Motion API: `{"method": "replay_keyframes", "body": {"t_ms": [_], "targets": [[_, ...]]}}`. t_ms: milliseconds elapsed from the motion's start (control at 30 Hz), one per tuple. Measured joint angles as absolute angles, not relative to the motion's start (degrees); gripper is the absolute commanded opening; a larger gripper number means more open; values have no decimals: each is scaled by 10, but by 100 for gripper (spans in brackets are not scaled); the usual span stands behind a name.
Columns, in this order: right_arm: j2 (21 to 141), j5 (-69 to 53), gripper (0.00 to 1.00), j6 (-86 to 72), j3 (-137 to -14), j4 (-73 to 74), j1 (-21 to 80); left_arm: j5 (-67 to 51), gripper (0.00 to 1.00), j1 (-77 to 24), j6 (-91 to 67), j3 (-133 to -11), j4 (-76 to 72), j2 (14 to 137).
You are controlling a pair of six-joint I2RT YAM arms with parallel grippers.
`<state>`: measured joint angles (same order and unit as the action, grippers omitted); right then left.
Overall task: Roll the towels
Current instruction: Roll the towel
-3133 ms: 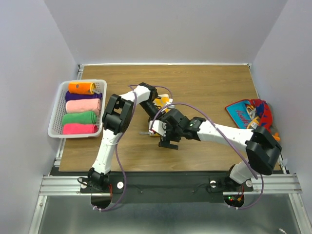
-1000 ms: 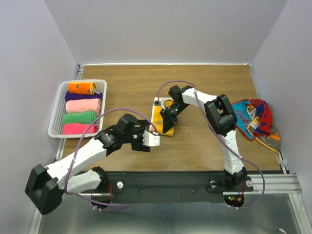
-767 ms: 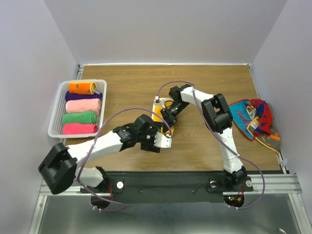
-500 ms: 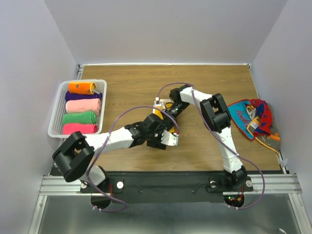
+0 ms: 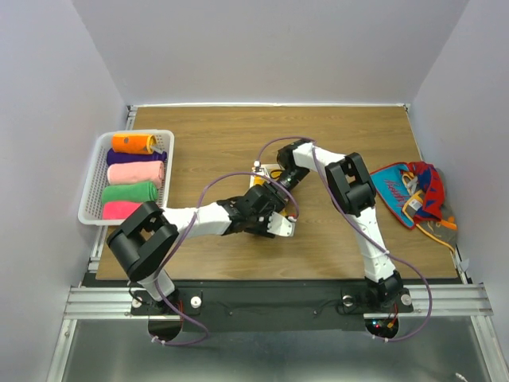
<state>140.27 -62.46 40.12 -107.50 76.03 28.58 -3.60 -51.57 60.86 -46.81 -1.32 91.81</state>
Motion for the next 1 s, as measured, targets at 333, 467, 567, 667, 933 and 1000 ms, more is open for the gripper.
{"method": "replay_keyframes", "body": {"t_ms": [333,467,567,667,933,1000], "targets": [[1402,-615,95,387,-1130,789,267,-90,33,-499,591,-507,69,931],[1399,-599,100,350,-1222,769,209,-123,33,-491,582,-526,109,936],[1378,-592,100,319,-1257,743,159,-159,33,-473,575,-562,150,958],[1314,-576,100,288,-1234,706,103,-211,33,-446,568,-609,199,990],[1032,-507,100,260,-1016,607,67,-370,38,-354,565,-777,356,1124],[976,-498,100,261,-968,593,74,-404,39,-338,566,-814,395,1157]]}}
